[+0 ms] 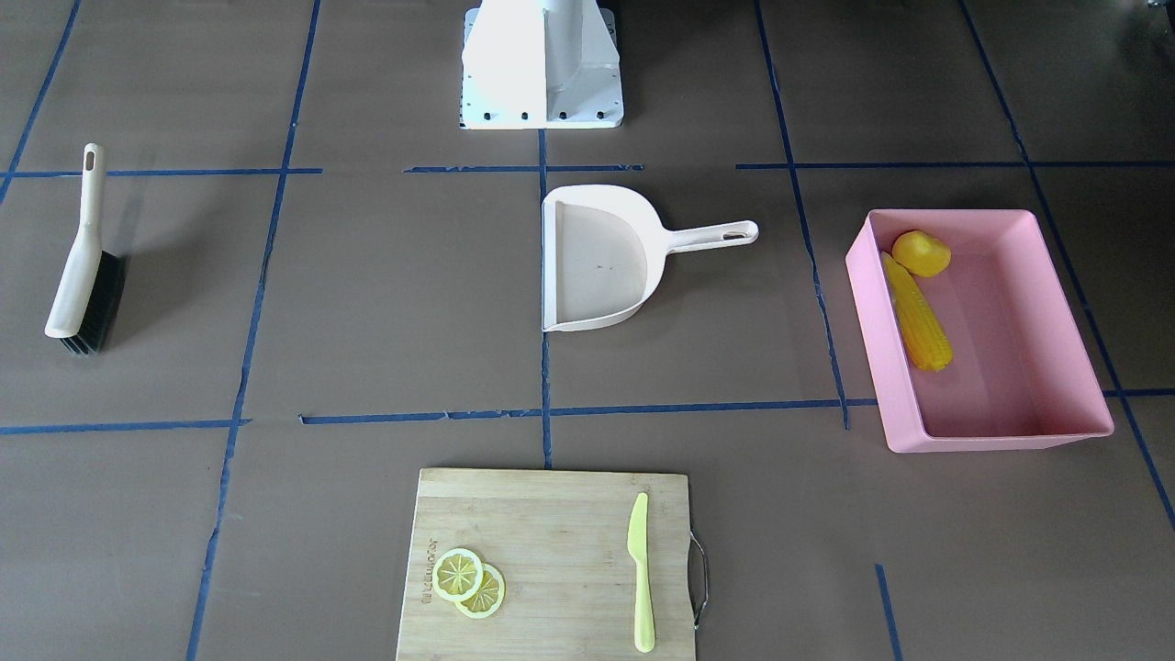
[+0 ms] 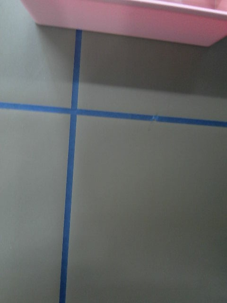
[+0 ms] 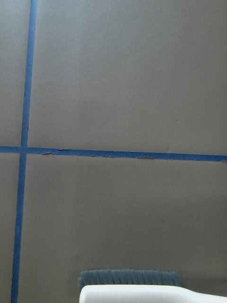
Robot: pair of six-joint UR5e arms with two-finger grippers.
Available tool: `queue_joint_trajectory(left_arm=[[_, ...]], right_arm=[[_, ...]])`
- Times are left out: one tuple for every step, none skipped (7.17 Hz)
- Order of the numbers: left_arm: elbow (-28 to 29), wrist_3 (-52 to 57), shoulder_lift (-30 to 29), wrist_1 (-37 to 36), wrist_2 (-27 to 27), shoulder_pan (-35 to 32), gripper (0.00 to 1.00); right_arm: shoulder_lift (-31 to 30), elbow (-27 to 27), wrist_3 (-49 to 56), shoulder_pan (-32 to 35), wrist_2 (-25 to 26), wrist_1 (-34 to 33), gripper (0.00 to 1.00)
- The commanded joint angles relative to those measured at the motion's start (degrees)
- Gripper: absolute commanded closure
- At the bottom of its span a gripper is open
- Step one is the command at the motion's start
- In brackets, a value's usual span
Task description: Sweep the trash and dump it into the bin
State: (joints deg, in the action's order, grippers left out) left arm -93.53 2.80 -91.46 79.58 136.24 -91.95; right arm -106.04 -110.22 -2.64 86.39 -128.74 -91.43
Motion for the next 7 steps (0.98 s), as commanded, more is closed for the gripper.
queue_joint_trajectory(left_arm=[[0.2,-0.1,2.3,4.0,0.0,0.0,0.0],[0.1,-0.1,3.3,6.2,-0.1,0.0,0.0],[0.1,0.0,3.9,7.4,0.2,0.0,0.0],[-0.2,0.0,4.0,7.5,0.1,0.0,0.0],[-0.8,0.1,4.6,7.5,-0.2,0.0,0.0],[-0.7,0.2,4.6,7.5,-0.2,0.0,0.0],[-0.7,0.2,4.5,7.4,-0.4,0.3,0.0]], right_arm=[[0.1,-0.3,0.0,-0.1,0.3,-0.2,0.0],[0.3,-0.3,0.0,-0.2,0.2,-0.2,0.0],[0.2,-0.3,0.0,-0.5,0.2,-0.3,0.0],[0.2,-0.2,0.0,-0.5,0.2,-0.3,0.0],[0.3,0.0,-0.3,-2.1,0.2,-0.3,0.0],[0.2,-0.1,-0.3,-2.2,0.1,-0.3,0.0],[0.3,-0.2,-0.3,-2.2,-0.4,-0.2,0.0]])
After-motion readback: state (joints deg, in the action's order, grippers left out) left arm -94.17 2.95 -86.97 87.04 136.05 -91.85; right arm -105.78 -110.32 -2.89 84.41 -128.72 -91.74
